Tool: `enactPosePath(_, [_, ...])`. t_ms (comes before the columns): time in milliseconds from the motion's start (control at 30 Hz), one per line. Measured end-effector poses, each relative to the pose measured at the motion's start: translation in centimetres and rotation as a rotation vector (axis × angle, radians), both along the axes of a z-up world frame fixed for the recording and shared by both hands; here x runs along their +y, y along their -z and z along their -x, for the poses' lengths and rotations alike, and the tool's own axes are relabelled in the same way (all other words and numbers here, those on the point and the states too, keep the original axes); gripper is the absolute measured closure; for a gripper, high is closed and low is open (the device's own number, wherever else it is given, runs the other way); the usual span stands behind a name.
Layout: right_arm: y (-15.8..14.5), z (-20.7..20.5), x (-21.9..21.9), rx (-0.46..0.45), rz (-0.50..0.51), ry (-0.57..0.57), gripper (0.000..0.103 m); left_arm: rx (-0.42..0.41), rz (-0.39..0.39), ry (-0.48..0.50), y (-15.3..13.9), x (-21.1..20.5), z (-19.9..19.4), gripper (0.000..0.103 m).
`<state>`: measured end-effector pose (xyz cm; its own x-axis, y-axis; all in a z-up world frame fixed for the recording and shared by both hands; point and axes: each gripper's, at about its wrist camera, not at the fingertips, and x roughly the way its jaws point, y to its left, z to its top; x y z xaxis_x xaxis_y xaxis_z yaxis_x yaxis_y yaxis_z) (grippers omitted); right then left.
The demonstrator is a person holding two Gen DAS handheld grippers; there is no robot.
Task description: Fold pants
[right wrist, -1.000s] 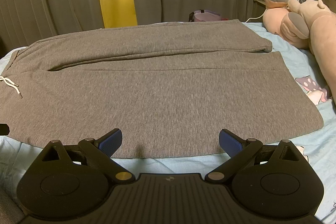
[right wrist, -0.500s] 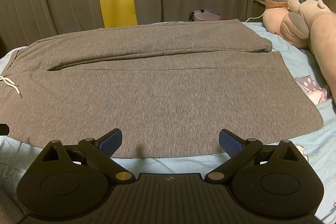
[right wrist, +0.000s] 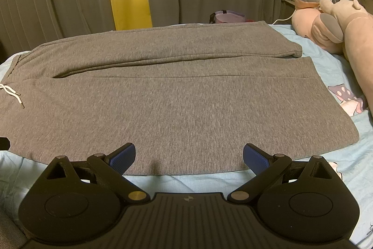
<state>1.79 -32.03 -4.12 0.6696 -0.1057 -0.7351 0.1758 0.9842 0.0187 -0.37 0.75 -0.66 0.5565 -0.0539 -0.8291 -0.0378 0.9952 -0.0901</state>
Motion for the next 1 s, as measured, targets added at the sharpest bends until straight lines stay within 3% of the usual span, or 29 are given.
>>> enactPosePath(1000, [0.35, 0.10, 0.08, 0.007, 0.009, -0.002, 0.004, 0.011, 0.011, -0.001, 0.04, -0.11, -0.12, 0.000])
